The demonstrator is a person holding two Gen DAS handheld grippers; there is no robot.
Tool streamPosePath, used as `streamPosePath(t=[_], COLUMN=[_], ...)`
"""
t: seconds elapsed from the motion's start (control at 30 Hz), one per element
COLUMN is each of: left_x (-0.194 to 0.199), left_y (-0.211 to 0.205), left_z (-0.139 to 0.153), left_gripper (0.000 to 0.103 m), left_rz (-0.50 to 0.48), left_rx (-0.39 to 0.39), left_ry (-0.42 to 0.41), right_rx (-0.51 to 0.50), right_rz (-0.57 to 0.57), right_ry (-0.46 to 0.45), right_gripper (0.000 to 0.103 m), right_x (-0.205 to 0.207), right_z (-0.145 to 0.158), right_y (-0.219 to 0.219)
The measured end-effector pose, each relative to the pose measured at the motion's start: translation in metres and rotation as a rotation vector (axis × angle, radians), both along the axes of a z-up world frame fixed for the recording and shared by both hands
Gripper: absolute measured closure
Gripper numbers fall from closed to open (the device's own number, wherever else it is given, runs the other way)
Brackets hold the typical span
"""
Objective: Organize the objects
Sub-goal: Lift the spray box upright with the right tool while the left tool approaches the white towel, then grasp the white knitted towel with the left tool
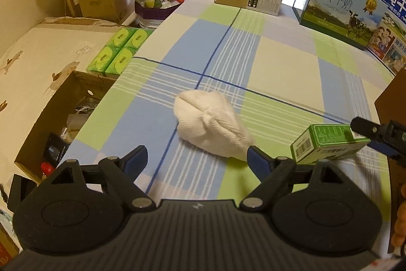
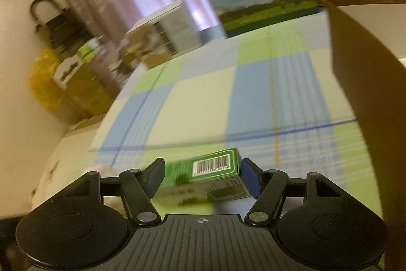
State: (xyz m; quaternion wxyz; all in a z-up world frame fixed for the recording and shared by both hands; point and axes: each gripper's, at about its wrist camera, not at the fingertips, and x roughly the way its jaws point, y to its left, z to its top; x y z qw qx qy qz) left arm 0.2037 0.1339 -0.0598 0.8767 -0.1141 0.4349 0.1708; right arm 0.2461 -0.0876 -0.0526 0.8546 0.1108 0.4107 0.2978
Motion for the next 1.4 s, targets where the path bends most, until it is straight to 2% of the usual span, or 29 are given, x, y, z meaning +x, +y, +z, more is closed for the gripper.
streamPosePath(t=[0.13,0.2,0.27,0.33,0.53,0.67,0.73,0.83,0.93,1.03,1.4], left_x=[-0.006,-0.008,-0.01,-0.011,-0.009,-0.008,-0.007,-0.005,-0.004,-0.001,0.024], left_y=[0.006,0.01,0.014,0.017,0.015,0.012,0.011,0.009,0.006,0.004,0.003], left_z=[0.0,-0.003,-0.004,-0.006,-0.007,-0.008,-0.008,-0.009,-0.008,-0.008,-0.016], left_gripper=[0.02,0.02,0.02,0.02,0.02,0.02,0.02,0.02,0.02,0.02,0.015], left_rz=[0.003,0.011,0.022,0.036,0.027,0.015,0.01,-0.001,-0.013,-0.018,0.026], left_rx=[0.008,0.008,0.007,0.005,0.002,0.003,0.004,0.0,-0.002,-0.015,-0.095], left_ry=[0.013,0.029,0.041,0.048,0.052,0.049,0.046,0.039,0.023,0.009,-0.048], right_rx=[-0.04,-0.093,-0.212,-0.283,-0.255,-0.218,-0.224,-0.255,-0.307,-0.347,-0.323], right_rz=[0.115,0.152,0.172,0.193,0.269,0.308,0.317,0.322,0.238,0.152,0.18], right_ry=[-0.012,-0.072,-0.165,-0.214,-0.236,-0.231,-0.232,-0.233,-0.217,-0.197,-0.188], right_gripper=[0.039,0.039,0.039,0.038,0.038,0.04,0.057,0.069,0.074,0.075,0.074], right_x=[-0.02,-0.026,-0.029,-0.03,-0.025,-0.025,-0.026,-0.03,-0.034,-0.032,-0.027], right_z=[0.009,0.013,0.012,0.005,-0.015,-0.017,-0.015,-0.014,-0.012,-0.01,-0.014], right_y=[0.009,0.015,0.025,0.031,0.039,0.037,0.038,0.04,0.04,0.035,0.037])
